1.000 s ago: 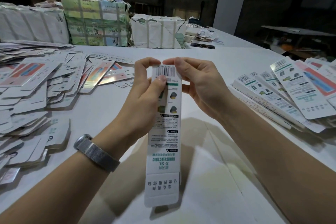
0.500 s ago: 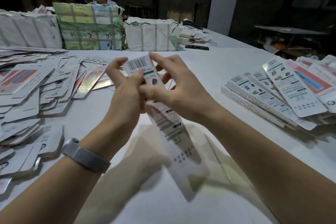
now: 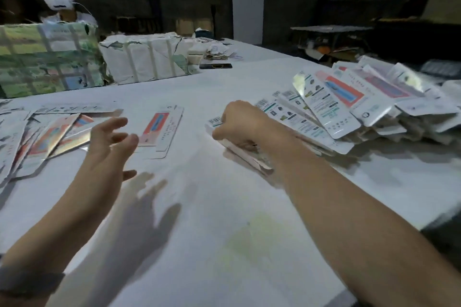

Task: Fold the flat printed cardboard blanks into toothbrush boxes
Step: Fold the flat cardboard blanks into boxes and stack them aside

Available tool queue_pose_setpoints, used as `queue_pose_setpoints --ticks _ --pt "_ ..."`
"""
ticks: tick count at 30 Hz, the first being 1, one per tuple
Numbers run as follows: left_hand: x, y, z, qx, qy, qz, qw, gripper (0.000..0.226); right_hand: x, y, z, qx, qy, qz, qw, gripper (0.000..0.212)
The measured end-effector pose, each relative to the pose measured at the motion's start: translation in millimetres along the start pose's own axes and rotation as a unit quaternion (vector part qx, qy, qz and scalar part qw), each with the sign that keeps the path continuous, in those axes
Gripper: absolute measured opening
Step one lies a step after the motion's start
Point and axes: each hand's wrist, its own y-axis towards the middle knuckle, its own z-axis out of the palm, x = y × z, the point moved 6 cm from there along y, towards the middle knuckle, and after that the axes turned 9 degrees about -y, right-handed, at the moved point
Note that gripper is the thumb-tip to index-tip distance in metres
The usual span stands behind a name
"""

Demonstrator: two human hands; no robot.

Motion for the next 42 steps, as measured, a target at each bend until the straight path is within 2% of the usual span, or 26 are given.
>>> queue_pose_setpoints --ticks 3,6,10,13,15,18,21,23,25,27,29,32,34,37,42 --pt "6 7 -14 -0.009 -0.008 0.002 1.000 0.032 -38 10 -8 -0.038 0.009 0.058 0.998 0.003" --pt "14 5 -23 -0.001 0.034 0.021 0.999 0.036 -67 18 -13 -0.048 0.038 0.102 0.993 0.031" --pt "22 5 -28 0.008 0.010 -0.020 1.000 0.050 -100 19 -12 -0.082 0.026 0.151 0.985 0.030" --pt "27 9 -33 0.008 0.044 -0.014 0.999 0.029 -123 17 -14 -0.099 0.014 0.202 0.974 0.029" --pt "27 12 -35 0.001 0.085 0.011 0.996 0.027 -128 18 -15 -0.105 0.017 0.219 0.970 0.031" --pt "21 15 -33 -0.018 0.088 -0.023 0.996 0.020 -108 22 -29 -0.164 0.093 0.189 0.964 0.025" --pt "4 8 -35 -0.033 0.185 -0.003 0.982 0.021 -61 20 -44 -0.203 0.291 0.083 0.931 0.010" --pt "-8 3 -39 -0.035 0.308 0.021 0.951 0.028 -22 9 -43 -0.176 0.399 0.006 0.900 0.013" --pt "-11 5 -53 -0.046 0.488 0.004 0.872 0.040 14 -5 -32 -0.121 0.452 -0.059 0.882 0.016" --pt "-11 7 -78 -0.082 0.613 -0.066 0.783 0.048 48 -18 -19 -0.056 0.493 -0.116 0.860 0.016" --pt "-9 1 -108 -0.126 0.643 -0.147 0.741 0.054 73 -30 -7 0.008 0.552 -0.147 0.821 0.013" --pt "-3 -9 -138 -0.164 0.622 -0.248 0.725 0.051 94 -43 6 0.083 0.632 -0.162 0.753 0.020" --pt "-1 -13 -142 -0.157 0.625 -0.279 0.712 0.046 101 -49 14 0.115 0.649 -0.165 0.734 0.027" --pt "-3 -11 -136 -0.128 0.656 -0.228 0.708 0.042 104 -51 22 0.133 0.649 -0.161 0.732 0.032" --pt "-10 -7 -130 -0.120 0.647 -0.161 0.736 0.042 110 -56 30 0.135 0.629 -0.168 0.747 0.033"
